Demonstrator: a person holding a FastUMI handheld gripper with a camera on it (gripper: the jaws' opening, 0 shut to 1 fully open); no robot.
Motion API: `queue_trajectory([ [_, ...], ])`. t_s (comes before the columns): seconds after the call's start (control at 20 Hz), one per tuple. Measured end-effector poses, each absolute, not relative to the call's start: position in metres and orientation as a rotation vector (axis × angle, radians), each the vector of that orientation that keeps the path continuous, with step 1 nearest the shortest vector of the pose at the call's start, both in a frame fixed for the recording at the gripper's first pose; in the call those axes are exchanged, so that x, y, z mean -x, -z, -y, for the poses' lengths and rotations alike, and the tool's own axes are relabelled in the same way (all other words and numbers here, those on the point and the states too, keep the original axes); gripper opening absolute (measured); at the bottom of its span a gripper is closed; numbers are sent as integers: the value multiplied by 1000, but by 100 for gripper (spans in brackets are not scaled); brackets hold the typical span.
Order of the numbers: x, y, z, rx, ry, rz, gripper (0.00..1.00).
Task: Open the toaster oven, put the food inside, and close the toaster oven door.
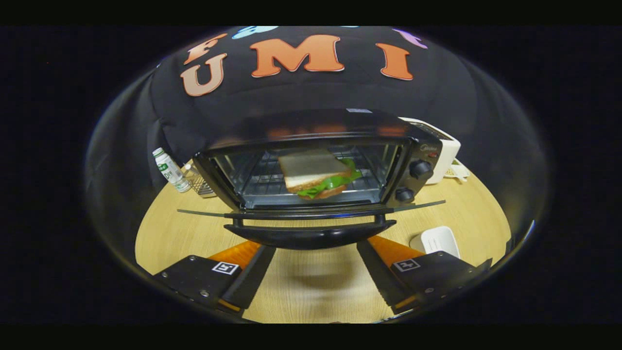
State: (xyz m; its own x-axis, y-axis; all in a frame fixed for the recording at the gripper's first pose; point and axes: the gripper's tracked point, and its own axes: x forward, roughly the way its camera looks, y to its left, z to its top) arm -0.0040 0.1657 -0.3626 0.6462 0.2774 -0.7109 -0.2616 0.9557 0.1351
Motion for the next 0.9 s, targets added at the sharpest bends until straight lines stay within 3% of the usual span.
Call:
queue_trajectory([
  [0.55, -57, 339, -187, -50, -307, -728, 99],
  [0.9, -60, 316, -173, -51, -312, -679, 99],
])
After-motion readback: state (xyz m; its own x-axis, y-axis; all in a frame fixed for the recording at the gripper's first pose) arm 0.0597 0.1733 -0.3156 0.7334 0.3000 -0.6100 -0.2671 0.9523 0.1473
